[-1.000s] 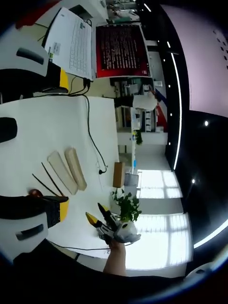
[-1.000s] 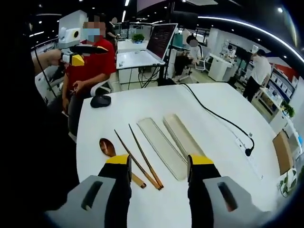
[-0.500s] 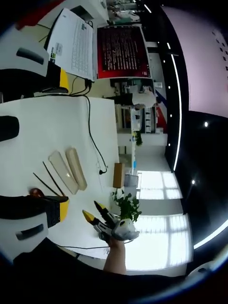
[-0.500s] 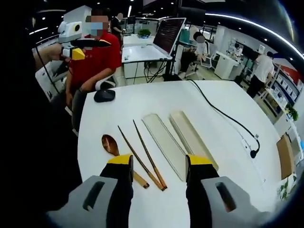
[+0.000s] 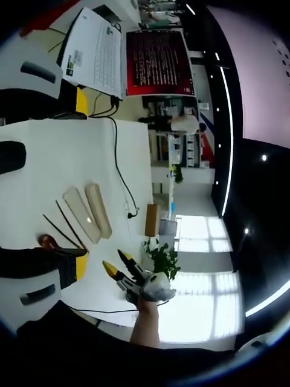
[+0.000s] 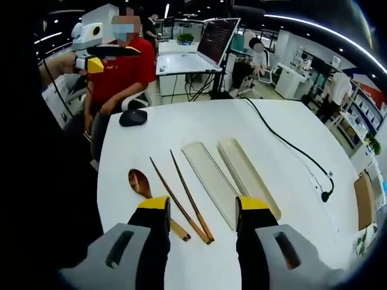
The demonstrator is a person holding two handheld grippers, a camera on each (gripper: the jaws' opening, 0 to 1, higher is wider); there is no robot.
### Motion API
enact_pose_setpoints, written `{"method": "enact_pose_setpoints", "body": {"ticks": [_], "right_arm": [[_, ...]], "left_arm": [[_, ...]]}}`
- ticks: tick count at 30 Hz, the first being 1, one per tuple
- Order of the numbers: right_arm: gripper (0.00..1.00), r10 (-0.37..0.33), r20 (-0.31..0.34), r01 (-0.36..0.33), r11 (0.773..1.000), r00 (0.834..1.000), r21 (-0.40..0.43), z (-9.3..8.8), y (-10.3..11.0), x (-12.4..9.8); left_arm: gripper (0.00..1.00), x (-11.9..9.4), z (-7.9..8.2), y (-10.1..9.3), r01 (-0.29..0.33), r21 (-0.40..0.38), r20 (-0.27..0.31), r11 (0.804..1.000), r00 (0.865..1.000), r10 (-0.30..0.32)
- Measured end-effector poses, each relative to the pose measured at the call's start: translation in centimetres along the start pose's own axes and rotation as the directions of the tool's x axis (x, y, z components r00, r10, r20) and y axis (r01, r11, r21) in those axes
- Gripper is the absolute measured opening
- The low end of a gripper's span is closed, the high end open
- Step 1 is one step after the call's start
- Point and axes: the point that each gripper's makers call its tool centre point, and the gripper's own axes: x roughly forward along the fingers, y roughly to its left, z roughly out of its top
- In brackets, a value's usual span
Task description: Arrange the utensils inside the cutlery case until each visible utensil rests in its matching compartment.
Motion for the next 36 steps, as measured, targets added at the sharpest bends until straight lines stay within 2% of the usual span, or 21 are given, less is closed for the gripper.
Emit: {"method": "enact_pose_setpoints", "body": {"ticks": [4, 6, 9, 11, 15, 18, 21, 24, 26, 30, 36], "right_arm": [[0.44, 0.004, 0.03, -0.005, 1.0, 1.0, 0.024, 0.8, -0.2, 0.2], [0.43, 0.003, 0.03, -0.003, 1.0, 1.0, 0.02, 0.8, -0.3, 0.4], [0.43, 0.023, 0.016, -0.024, 1.0, 1.0, 0.016, 0.3, -0.1, 0.8], [0.42, 0.016, 0.014, -0.017, 0.995, 1.0, 0.097, 0.1, -0.9, 1.2], [0.41, 0.022, 0.019, -0.023, 0.999, 1.0, 0.041, 0.7, -0.9, 1.5], [0.41, 0.03, 0.005, -0.03, 0.997, 1.0, 0.069, 0.2, -1.1, 2.0], [0.41, 0.043, -0.003, -0.043, 0.999, 0.999, 0.028, 0.5, -0.8, 2.2], [0.4, 0.062, -0.005, -0.061, 0.996, 0.998, 0.058, 0.3, -0.7, 2.5], [0.4, 0.069, -0.013, -0.068, 0.997, 0.998, 0.046, 0.2, -0.5, 2.6], [0.38, 0.074, -0.025, -0.073, 0.997, 0.997, 0.028, 0.1, -0.3, 2.6], [0.37, 0.086, -0.057, -0.086, 0.996, 0.995, 0.001, -0.5, 0.3, 3.2]], "left_arm": [[0.9, 0.1, 0.1, -0.1, 0.002, 0.006, 0.002, 1.0, 1.0, -0.002], [0.9, 0.2, 0.2, -0.2, 0.003, 0.0, 0.006, 1.0, 1.0, -0.003], [0.9, 0.4, -0.4, -0.4, 0.015, 0.012, -0.019, 1.0, 1.0, -0.015], [0.9, 0.7, -0.9, 0.3, 0.0, -0.008, -0.052, 1.0, 0.999, 0.0], [0.9, 1.0, 0.0, 0.2, 0.017, 0.019, -0.038, 1.0, 0.999, -0.016], [0.9, 1.2, -0.3, 0.8, 0.001, 0.01, -0.038, 1.0, 0.999, -0.001], [0.9, 1.2, -0.5, 0.9, 0.0, 0.005, -0.047, 1.0, 0.999, 0.0], [0.9, 1.3, -1.0, 0.9, 0.012, 0.003, -0.054, 1.0, 0.998, -0.011], [0.9, 1.3, -1.3, 1.1, 0.007, 0.007, -0.063, 1.0, 0.998, -0.007], [0.9, 1.3, -0.9, 0.7, 0.012, -0.011, -0.038, 1.0, 0.999, -0.012], [0.9, 1.4, -1.1, 0.0, 0.019, -0.002, -0.044, 1.0, 0.999, -0.019]]}}
